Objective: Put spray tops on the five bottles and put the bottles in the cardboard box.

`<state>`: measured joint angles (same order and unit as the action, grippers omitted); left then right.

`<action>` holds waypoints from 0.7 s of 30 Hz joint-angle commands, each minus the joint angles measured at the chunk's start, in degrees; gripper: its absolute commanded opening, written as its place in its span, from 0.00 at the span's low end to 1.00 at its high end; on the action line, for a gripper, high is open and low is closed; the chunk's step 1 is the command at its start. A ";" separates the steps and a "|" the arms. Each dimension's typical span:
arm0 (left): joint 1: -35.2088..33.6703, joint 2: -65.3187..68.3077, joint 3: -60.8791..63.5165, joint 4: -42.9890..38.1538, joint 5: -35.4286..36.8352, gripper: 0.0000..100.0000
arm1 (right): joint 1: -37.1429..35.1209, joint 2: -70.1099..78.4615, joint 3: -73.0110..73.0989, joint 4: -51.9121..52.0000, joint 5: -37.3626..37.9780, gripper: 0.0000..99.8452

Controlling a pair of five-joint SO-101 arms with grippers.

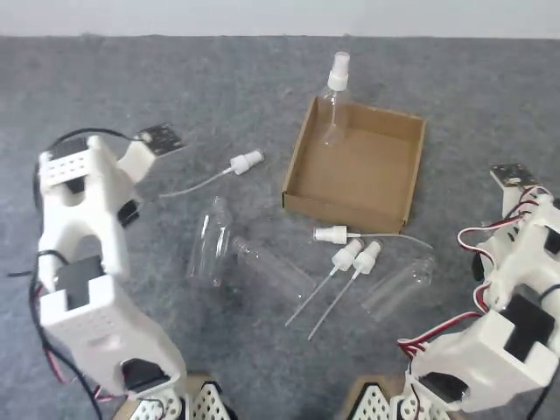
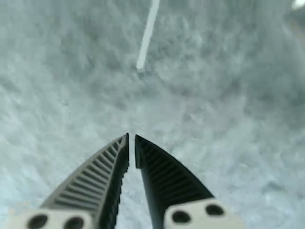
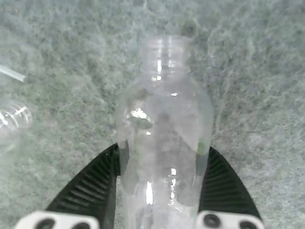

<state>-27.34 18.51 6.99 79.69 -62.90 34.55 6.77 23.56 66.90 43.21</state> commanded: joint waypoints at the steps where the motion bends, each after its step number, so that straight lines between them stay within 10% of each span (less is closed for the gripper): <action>1: 0.88 -2.90 -3.91 1.58 2.99 0.01 | -0.04 -3.74 -0.44 0.40 0.35 0.15; 12: 23.30 -5.45 -8.04 -16.70 30.24 0.19 | -0.84 -3.65 -0.35 0.48 0.53 0.15; 21: 30.33 7.91 -10.68 -33.41 35.69 0.21 | -0.75 -3.65 -0.35 0.40 0.62 0.15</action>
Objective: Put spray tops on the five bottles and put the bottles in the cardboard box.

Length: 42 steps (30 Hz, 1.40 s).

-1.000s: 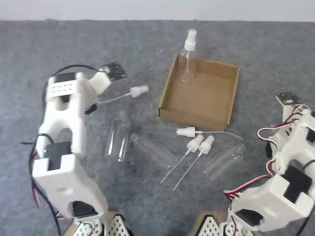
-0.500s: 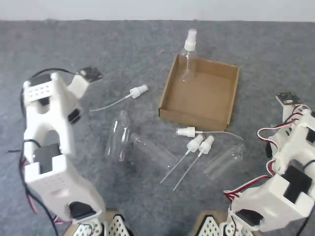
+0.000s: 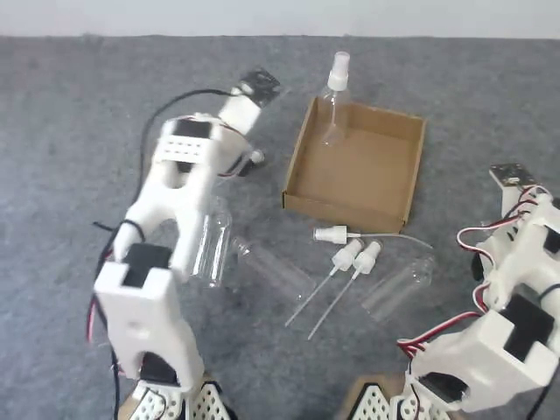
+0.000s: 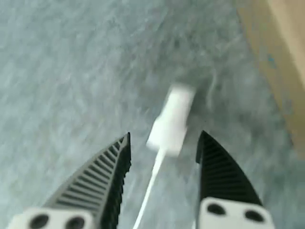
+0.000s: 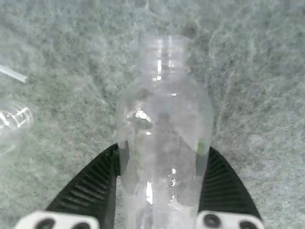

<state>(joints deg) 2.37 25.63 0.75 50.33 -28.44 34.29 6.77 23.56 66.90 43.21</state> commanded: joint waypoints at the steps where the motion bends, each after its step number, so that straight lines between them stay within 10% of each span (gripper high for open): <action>1: 0.44 2.55 -6.02 -4.40 1.23 0.21 | -0.48 -3.65 -0.35 0.40 0.62 0.15; 28: -16.18 18.64 -54.37 50.29 4.40 0.01 | -0.40 -3.56 -0.35 0.75 0.26 0.15; 36: -23.12 5.89 -33.63 48.88 3.96 0.01 | -0.57 -3.56 1.23 0.22 0.53 0.15; 42: -25.05 -13.36 1.10 31.21 2.81 0.01 | -0.31 -3.56 1.23 0.22 0.62 0.15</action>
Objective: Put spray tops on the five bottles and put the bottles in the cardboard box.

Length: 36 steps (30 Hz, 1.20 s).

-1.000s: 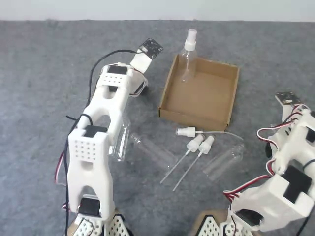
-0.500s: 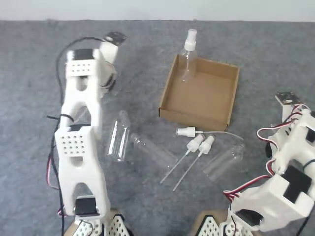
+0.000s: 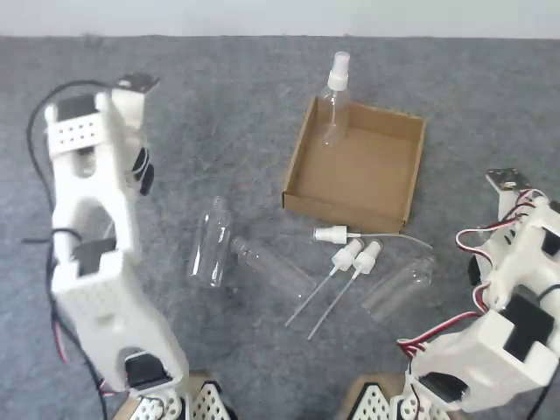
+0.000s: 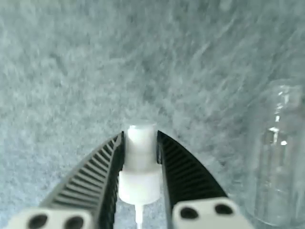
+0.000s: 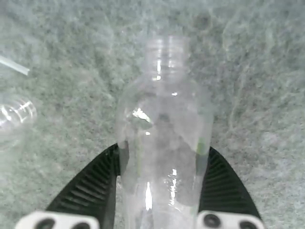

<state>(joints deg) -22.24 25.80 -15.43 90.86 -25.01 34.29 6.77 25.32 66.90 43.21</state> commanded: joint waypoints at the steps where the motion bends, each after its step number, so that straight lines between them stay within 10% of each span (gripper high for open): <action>1: -0.26 -17.58 23.78 -13.10 -0.62 0.01 | -0.31 -3.56 -0.53 0.22 0.62 0.15; 9: 3.52 -36.22 52.00 -31.47 2.73 0.01 | 0.22 -3.56 -0.53 -1.10 0.26 0.15; 36: 7.65 -21.36 43.30 -34.90 6.59 0.14 | 2.51 -3.56 -0.44 -3.56 3.34 0.15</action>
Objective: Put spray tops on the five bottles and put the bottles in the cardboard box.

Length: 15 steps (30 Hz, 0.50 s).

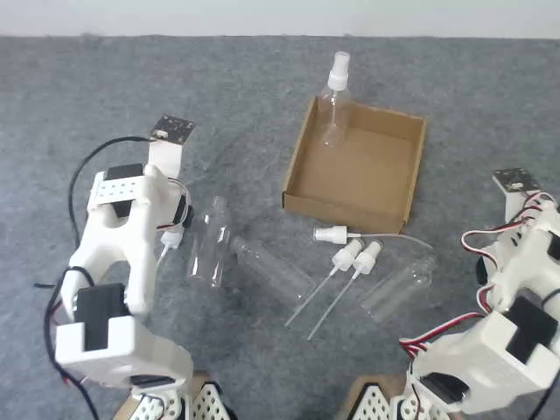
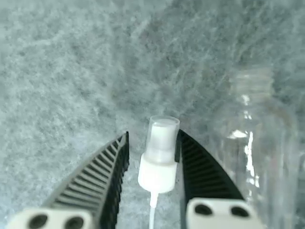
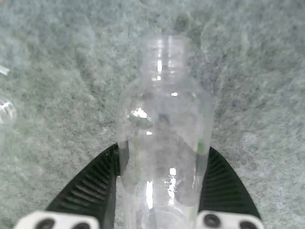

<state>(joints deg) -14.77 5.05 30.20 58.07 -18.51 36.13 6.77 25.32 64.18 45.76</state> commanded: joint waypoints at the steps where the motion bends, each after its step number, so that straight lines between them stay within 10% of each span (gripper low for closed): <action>1: 0.18 -0.18 -2.59 -1.58 0.09 0.14 | 0.75 -3.56 -0.44 -0.84 0.79 0.15; 15: -0.18 -2.64 -4.00 2.37 -0.62 0.01 | 0.75 -3.56 -0.44 -0.66 0.88 0.15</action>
<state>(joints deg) -14.86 9.36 28.62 57.10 -18.95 36.13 6.77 25.32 64.18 45.93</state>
